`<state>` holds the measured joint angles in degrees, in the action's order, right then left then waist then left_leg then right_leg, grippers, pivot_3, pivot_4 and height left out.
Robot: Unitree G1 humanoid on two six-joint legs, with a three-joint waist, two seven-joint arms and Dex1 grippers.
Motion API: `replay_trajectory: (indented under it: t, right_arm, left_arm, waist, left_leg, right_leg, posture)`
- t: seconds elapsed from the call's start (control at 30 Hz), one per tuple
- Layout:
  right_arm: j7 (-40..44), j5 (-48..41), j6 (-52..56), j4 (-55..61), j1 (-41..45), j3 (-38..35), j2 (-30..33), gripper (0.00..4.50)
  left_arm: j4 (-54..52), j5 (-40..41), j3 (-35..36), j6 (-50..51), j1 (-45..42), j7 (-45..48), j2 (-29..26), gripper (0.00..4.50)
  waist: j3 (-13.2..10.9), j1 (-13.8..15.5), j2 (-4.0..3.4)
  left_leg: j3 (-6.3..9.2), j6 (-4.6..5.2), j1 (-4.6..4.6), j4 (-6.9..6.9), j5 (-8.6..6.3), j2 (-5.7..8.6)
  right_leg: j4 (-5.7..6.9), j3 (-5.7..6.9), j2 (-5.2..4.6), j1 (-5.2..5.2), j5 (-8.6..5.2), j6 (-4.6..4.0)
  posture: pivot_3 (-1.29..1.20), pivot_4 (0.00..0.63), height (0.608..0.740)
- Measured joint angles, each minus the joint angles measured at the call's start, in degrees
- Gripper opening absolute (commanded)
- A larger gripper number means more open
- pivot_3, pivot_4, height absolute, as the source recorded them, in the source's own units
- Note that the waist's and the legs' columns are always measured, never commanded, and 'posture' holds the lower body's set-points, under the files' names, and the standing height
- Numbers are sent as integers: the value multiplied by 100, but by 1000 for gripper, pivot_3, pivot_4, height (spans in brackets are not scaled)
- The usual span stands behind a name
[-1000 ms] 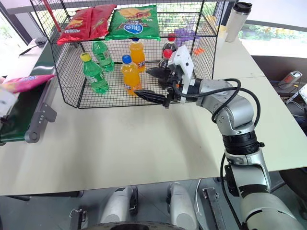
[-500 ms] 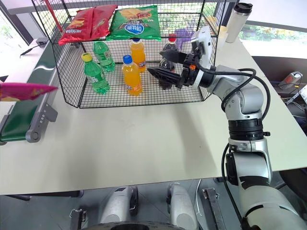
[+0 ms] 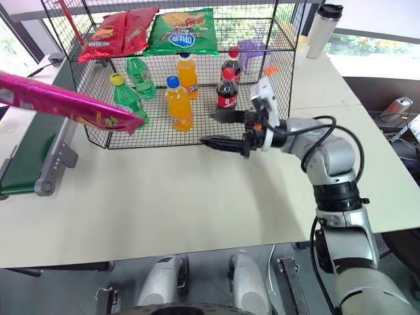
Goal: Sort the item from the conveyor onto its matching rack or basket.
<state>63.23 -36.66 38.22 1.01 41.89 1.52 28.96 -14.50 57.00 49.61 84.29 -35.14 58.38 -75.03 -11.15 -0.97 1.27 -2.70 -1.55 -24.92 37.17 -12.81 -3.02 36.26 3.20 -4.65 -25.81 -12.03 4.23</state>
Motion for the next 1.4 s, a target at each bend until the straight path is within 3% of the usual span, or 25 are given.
replay_trajectory:
  t: [0.33, 0.53, 0.73, 0.87, 1.07, 1.1, 1.23, 1.33, 1.4]
  right_arm:
    - [-758, 234, -537, 187, 30, 136, -888, 4500]
    - [-1203, 336, -852, 240, 197, 191, -1499, 4500]
    - [-1510, -328, -552, 674, 336, 4, -1896, 4500]
    - [-1574, -453, -405, 734, 335, 14, -1891, 3403]
    - [-1470, -443, -365, 809, 305, 170, -1751, 254]
    - [-1456, -428, -366, 821, 305, 186, -1736, 53]
    - [-1440, -360, -401, 834, 305, 254, -1648, 53]
    - [-1451, -275, -432, 832, 309, 255, -1596, 0]
    - [-1460, -229, -438, 824, 315, 245, -1531, 0]
  left_arm:
    - [826, 357, -2119, -723, -1375, -382, 633, 56]
    - [985, 350, -2685, -1027, -1536, -367, 965, 56]
    - [1003, 320, -2842, -1226, -1515, -390, 1089, 56]
    - [1015, 266, -2843, -1333, -1448, -388, 1090, 0]
    - [1003, 205, -2843, -1460, -1237, -461, 1213, 0]
    - [1002, 208, -2843, -1462, -1236, -486, 1233, 0]
    - [988, 226, -2841, -1479, -1235, -545, 1297, 0]
    - [986, 225, -2832, -1534, -1168, -546, 1321, 776]
    - [986, 225, -2820, -1598, -1100, -540, 1322, 1635]
  waist:
    - [1, 29, 2]
    - [1, 19, 2]
    - [1, 28, 2]
    - [1, 30, 2]
    - [1, 29, 2]
    - [1, 28, 2]
    - [1, 26, 2]
    - [1, 21, 2]
    - [1, 25, 2]
  left_leg:
    - [-2, -1, 12, 3, 0, 1]
    - [-1, -1, 13, 1, 1, 0]
    - [-1, -1, 13, 2, 1, 0]
    - [0, -1, 14, 3, 1, 0]
    - [0, -1, 15, 3, 1, 0]
    - [0, -1, 15, 3, 1, 0]
    - [0, -1, 16, 3, 1, 0]
    - [0, -1, 17, 2, 1, 0]
    - [-1, -1, 17, 2, 1, 0]
  right_leg:
    - [-1, -1, 0, 14, 0, 1]
    - [-1, -1, 1, 14, 0, 1]
    - [0, 0, 0, 17, 0, 1]
    - [-1, 0, 0, 18, 0, 1]
    - [0, 0, 0, 18, 0, 1]
    - [0, -1, 0, 19, 0, 1]
    - [-1, 0, 0, 20, 0, 1]
    - [-1, -1, 0, 21, 0, 1]
    - [-1, -1, -1, 21, 0, 1]
  posture:
    - [0, 150, 740]
    - [0, 150, 740]
    - [0, 150, 740]
    - [0, 150, 740]
    - [0, 150, 740]
    - [0, 150, 740]
    - [0, 150, 740]
    - [0, 150, 740]
    - [0, 150, 740]
